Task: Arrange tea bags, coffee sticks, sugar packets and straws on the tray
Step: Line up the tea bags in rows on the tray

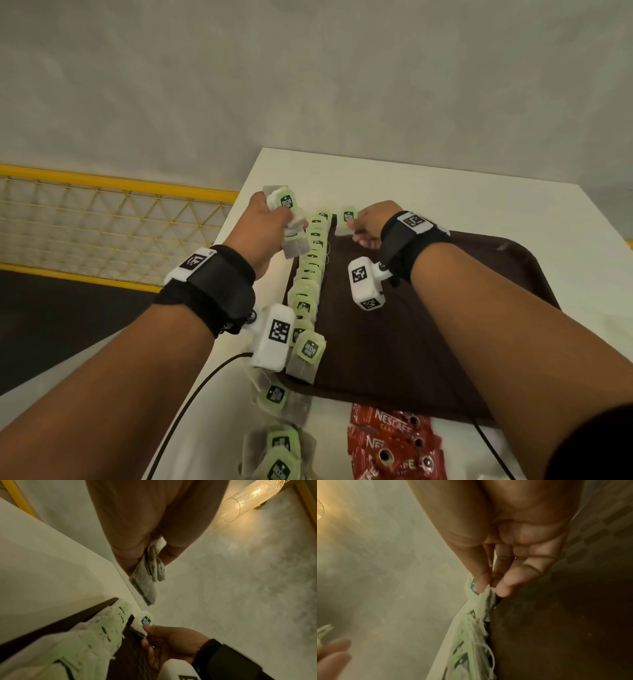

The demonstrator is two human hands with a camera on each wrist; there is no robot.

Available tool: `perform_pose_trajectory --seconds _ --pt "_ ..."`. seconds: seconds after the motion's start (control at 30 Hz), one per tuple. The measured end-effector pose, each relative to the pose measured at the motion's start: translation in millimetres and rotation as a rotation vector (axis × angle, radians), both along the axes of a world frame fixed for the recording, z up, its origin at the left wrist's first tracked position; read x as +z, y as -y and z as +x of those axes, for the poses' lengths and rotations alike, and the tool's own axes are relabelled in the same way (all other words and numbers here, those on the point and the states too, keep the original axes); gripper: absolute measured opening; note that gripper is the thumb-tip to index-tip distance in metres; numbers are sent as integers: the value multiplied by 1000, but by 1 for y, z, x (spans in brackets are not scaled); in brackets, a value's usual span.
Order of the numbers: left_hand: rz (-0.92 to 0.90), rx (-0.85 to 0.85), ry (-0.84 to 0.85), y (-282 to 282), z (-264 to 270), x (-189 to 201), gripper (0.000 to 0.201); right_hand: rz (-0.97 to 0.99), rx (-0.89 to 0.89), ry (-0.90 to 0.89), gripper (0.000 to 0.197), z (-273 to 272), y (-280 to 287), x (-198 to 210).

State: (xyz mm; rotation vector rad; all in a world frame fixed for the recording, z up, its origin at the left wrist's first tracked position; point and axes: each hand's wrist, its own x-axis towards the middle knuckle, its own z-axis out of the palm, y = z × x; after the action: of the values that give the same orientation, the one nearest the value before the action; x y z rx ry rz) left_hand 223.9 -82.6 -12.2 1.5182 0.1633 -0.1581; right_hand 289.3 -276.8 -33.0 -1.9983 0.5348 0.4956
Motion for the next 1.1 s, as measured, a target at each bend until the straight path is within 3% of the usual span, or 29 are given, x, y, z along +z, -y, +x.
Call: perform_pose_trajectory --seconds 0.1,0.2,0.3,0.57,0.77,0.83,0.93,1.1 --pt "-8 -8 0 -3 2 -5 31 -37 46 101 29 9 5 -11" --pt "-14 -3 -10 -7 2 -9 38 -227 138 38 15 9 -3 -9" --pt "-22 -8 -20 -9 1 -12 33 -443 206 -28 41 14 -10 -12" --pt "-6 -64 -37 -9 -3 -26 30 -549 214 8 46 18 -12 -18" --pt "28 -92 -25 -8 -5 -30 34 -455 191 138 52 8 -1 -8" --pt "36 -105 -4 -6 -5 -31 34 -300 218 226 53 -3 -7 10" --pt "23 -120 20 -2 -4 -30 33 208 235 219 40 -22 -15 24" --pt "16 -175 30 7 -2 -23 28 297 305 210 6 -31 -14 26"
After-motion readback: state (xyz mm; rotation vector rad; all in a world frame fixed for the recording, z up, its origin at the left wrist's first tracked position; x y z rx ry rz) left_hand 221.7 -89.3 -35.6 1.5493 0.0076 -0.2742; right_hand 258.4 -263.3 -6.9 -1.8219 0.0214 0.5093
